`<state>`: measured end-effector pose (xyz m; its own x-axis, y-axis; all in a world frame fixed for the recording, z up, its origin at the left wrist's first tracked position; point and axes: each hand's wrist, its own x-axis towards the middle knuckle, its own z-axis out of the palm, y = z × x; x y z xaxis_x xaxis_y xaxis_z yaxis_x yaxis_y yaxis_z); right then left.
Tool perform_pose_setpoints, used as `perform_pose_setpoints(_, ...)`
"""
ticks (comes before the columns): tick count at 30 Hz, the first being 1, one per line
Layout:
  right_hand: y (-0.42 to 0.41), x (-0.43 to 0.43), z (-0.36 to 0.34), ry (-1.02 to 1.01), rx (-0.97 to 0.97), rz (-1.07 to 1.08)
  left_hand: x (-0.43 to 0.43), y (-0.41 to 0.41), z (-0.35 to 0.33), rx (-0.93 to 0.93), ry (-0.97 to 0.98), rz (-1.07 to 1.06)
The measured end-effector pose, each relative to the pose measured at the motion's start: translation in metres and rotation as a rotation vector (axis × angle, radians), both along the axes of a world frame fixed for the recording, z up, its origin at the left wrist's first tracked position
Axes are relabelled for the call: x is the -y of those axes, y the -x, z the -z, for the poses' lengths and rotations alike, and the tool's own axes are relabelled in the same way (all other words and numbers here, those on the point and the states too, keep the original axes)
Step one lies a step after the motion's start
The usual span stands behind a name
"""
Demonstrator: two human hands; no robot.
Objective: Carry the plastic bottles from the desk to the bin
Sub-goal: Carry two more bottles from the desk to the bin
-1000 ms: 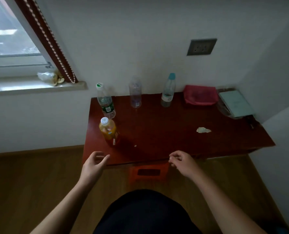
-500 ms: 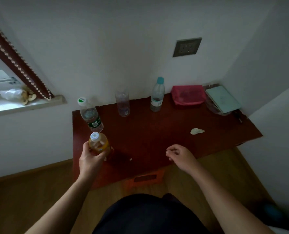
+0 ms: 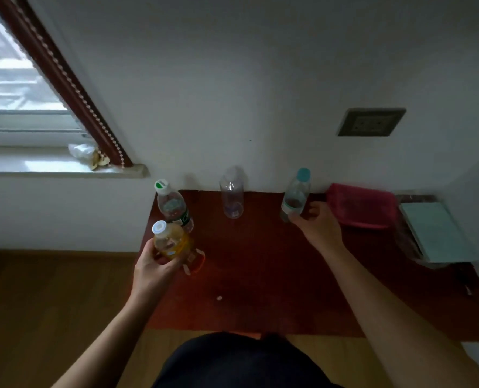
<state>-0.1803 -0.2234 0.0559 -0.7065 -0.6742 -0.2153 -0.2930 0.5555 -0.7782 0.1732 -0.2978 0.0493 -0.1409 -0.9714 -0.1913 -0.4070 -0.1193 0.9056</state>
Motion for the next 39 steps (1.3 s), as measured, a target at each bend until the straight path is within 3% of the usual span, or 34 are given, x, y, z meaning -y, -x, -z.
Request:
perform_pose_setpoints(10, 0.036, 0.053, 0.037, 0.046, 0.052, -0.137, -0.055, 0.003, -0.004, 0.075, -0.028, -0.254)
perform_pose_setpoints(15, 0.005, 0.054, 0.019, 0.088, -0.024, -0.444, -0.072, -0.014, -0.002, 0.124, -0.037, -0.397)
perform_pose_setpoints(26, -0.174, 0.049, -0.034, 0.144, 0.008, -1.016, -0.118, -0.143, -0.003, 0.099, -0.019, -0.688)
perform_pose_setpoints(32, -0.281, 0.041, -0.029, 0.06, -0.003, -1.171, -0.166, -0.233, 0.004, 0.042, -0.088, -0.837)
perform_pose_setpoints(39, -0.432, 0.027, -0.005, -0.084, 0.117, -1.313, -0.249, -0.342, 0.021, 0.017, -0.191, -1.07)
